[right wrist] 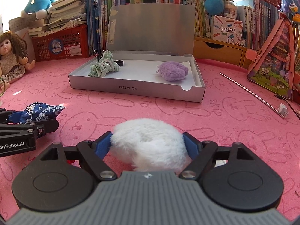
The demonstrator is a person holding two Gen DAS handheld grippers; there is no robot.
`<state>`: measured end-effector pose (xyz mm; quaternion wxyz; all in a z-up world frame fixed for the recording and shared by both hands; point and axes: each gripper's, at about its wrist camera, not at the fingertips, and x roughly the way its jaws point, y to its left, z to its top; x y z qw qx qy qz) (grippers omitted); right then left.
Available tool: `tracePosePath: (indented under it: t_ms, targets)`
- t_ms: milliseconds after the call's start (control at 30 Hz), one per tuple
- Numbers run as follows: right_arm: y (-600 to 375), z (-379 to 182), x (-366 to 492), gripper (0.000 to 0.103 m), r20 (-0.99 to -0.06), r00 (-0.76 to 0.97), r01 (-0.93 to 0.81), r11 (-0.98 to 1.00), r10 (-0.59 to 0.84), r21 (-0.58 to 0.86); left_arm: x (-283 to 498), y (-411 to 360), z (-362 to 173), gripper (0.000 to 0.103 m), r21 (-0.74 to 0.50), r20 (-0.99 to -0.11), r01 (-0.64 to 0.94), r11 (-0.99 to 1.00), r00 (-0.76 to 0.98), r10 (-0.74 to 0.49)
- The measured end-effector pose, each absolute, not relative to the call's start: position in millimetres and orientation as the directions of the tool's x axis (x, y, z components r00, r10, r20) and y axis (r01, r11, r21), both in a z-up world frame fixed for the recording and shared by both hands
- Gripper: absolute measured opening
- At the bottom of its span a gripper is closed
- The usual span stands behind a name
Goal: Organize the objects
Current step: 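Carry the blue pouch with the left tool while the right tool carries the white plush to the box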
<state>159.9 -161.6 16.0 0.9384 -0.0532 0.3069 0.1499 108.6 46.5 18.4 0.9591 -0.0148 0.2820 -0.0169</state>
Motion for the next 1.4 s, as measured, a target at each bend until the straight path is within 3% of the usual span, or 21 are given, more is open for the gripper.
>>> tracePosePath:
  t_ms: [67, 167, 1000, 1167, 1400]
  targets:
    - [-161.1, 17.0, 160.0, 0.076, -0.596, 0.765, -0.311, 0.950, 0.246, -0.008, 110.1, 45.4, 18.9, 0.063, -0.036, -0.539, 0.025, 0.999, 0.842, -0.040]
    - [-164.2, 20.7, 162.3, 0.073, -0.600, 0.757, -0.308, 0.951, 0.259, 0.023, 112.5, 43.8, 20.2, 0.063, -0.034, -0.534, 0.021, 0.999, 0.845, -0.036]
    - [-190.4, 66.2, 210.5, 0.073, -0.546, 0.788, -0.261, 0.957, 0.285, 0.124, 173.2, 35.3, 67.3, 0.062, -0.044, -0.481, 0.065, 0.997, 0.873, -0.078]
    - [-203.1, 68.1, 244.2, 0.073, -0.558, 0.773, -0.248, 0.953, 0.304, 0.175, 209.0, 46.0, 76.8, 0.062, -0.103, -0.483, 0.109, 0.989, 0.864, -0.145]
    - [-210.8, 70.8, 289.7, 0.063, -0.561, 0.765, -0.227, 0.947, 0.317, 0.226, 264.1, 60.3, 73.9, 0.062, -0.156, -0.528, 0.051, 0.986, 0.840, -0.127]
